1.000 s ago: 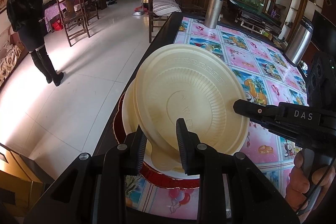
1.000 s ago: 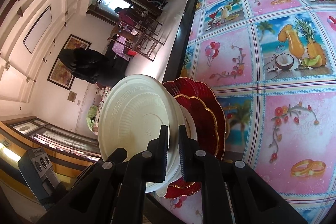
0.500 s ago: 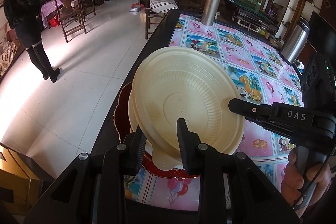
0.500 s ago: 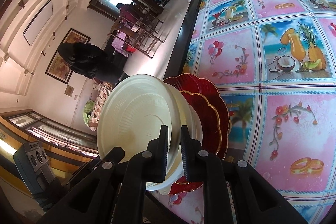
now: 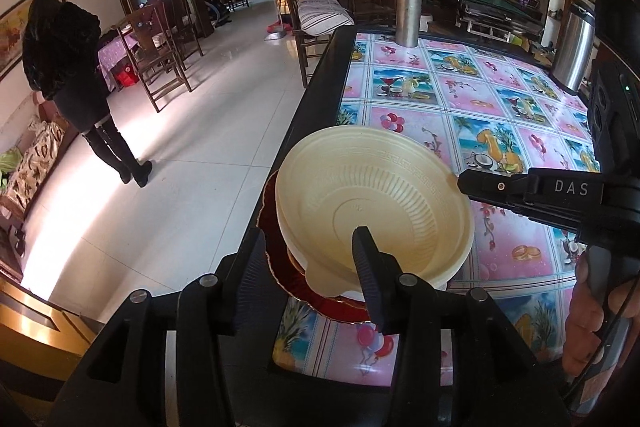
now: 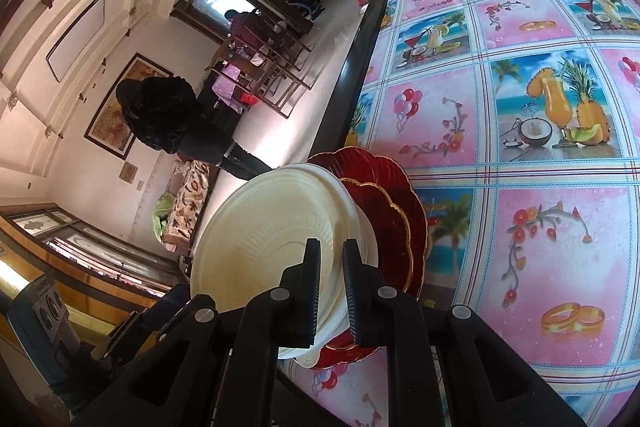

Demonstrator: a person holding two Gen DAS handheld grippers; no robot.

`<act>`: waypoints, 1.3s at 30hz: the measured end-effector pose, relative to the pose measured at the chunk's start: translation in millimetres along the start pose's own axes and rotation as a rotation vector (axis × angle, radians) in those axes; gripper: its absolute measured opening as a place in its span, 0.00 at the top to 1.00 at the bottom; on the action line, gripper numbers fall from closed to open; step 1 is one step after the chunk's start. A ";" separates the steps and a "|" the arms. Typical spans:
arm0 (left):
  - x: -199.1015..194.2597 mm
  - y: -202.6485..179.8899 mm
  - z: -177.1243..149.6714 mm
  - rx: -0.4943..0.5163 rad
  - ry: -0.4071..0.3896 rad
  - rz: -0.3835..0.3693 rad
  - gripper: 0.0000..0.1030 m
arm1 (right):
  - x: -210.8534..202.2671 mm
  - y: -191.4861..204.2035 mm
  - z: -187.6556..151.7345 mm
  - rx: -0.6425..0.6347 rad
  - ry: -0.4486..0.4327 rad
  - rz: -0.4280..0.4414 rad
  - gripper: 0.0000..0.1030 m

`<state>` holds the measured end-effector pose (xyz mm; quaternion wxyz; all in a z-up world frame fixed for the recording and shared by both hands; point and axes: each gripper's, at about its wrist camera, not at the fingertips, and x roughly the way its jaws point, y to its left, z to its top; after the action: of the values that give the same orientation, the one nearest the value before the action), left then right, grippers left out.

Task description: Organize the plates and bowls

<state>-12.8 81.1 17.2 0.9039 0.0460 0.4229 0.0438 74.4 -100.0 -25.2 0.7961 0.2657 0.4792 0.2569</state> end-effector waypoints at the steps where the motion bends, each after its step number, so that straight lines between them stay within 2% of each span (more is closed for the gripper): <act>1: -2.7 1.6 -0.6 -0.002 -0.006 0.002 0.57 | -0.9 -0.5 -0.4 0.002 0.000 0.002 0.86; 8: -22.9 2.9 0.0 -0.020 -0.072 0.013 0.57 | -12.6 -4.8 2.2 -0.001 -0.036 0.008 0.86; 11: -30.1 -3.8 1.2 -0.017 -0.112 0.011 0.44 | -22.7 -5.4 0.5 -0.018 -0.059 0.007 0.86; 16: -39.9 -11.1 2.1 -0.032 -0.177 0.014 0.39 | -44.0 -9.5 -3.5 -0.055 -0.110 -0.021 0.78; 18: -43.3 -14.0 2.5 -0.038 -0.205 0.023 0.29 | -54.1 -10.7 -6.1 -0.080 -0.140 -0.031 0.78; 20: -46.5 -16.9 2.0 -0.040 -0.229 0.035 0.24 | -65.6 -10.1 -11.0 -0.115 -0.176 -0.046 0.77; 23: -48.4 -24.3 1.2 -0.035 -0.245 0.050 0.23 | -80.1 -8.4 -17.7 -0.180 -0.231 -0.072 0.72; 26: -47.4 -33.3 0.7 -0.030 -0.241 0.043 0.23 | -93.1 -7.0 -24.9 -0.241 -0.276 -0.077 0.72; 32: -48.4 -44.9 -1.8 -0.044 -0.251 0.023 0.23 | -111.5 -2.9 -43.5 -0.360 -0.334 -0.089 0.60; 39: -52.7 -50.8 -4.1 -0.065 -0.272 0.025 0.23 | -122.9 -6.1 -58.5 -0.415 -0.373 -0.071 0.37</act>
<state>-47.5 24.6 48.5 0.9533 0.0275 0.2944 0.0621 -27.5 -175.6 24.4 0.9164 0.1227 0.2705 0.2682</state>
